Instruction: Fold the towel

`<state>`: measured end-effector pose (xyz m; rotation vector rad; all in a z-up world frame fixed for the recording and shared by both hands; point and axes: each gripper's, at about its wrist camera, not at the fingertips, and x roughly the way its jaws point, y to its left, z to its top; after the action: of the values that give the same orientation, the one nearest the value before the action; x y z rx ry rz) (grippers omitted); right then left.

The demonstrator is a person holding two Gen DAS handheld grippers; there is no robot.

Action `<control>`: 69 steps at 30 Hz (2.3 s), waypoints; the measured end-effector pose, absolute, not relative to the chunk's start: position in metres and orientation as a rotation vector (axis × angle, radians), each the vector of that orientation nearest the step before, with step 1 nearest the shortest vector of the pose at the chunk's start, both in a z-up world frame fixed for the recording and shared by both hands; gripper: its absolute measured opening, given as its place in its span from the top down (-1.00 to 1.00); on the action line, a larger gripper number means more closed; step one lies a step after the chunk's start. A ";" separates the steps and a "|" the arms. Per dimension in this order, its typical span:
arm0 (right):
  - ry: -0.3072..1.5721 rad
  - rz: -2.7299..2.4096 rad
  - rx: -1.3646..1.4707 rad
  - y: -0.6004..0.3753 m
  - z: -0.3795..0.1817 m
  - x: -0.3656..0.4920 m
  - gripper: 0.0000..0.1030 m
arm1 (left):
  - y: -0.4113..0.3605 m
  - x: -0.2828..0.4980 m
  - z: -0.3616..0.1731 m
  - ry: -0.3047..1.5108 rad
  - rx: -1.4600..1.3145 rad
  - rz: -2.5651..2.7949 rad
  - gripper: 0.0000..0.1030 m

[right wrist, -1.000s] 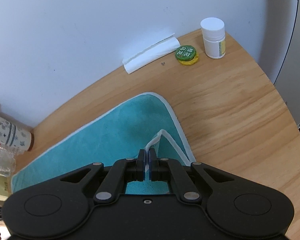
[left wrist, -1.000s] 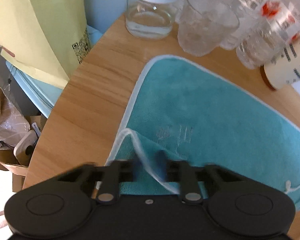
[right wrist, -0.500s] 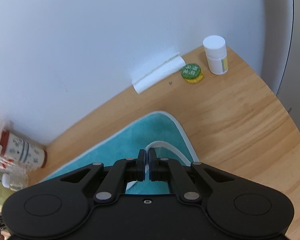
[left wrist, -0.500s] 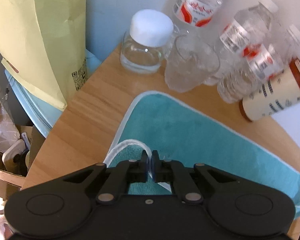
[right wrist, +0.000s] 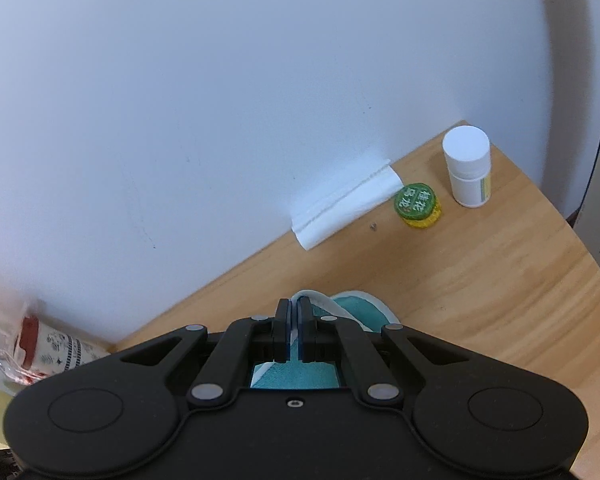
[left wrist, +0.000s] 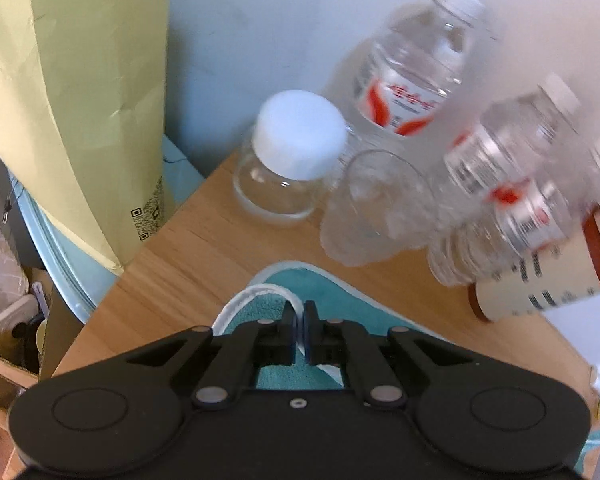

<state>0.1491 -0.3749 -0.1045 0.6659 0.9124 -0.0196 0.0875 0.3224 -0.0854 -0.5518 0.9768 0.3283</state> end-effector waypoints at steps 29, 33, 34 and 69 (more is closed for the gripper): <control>0.883 -0.126 0.785 -0.380 -0.154 0.188 0.87 | 0.310 0.142 -0.110 0.981 -0.475 0.396 0.39; 0.918 -0.172 0.700 -0.374 -0.159 0.192 0.42 | 0.306 0.136 -0.100 0.953 -0.442 0.400 0.00; 0.921 -0.174 0.680 -0.372 -0.158 0.192 0.41 | 0.306 0.135 -0.098 0.952 -0.435 0.402 -0.07; 1.156 -0.179 0.505 -0.349 -0.176 0.125 0.90 | 0.280 0.074 -0.146 1.186 -0.106 0.391 -0.27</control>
<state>0.1251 -0.3489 -0.1760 0.5051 1.1557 -0.1792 0.0735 0.2799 -0.1463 -0.1063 1.1861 0.3906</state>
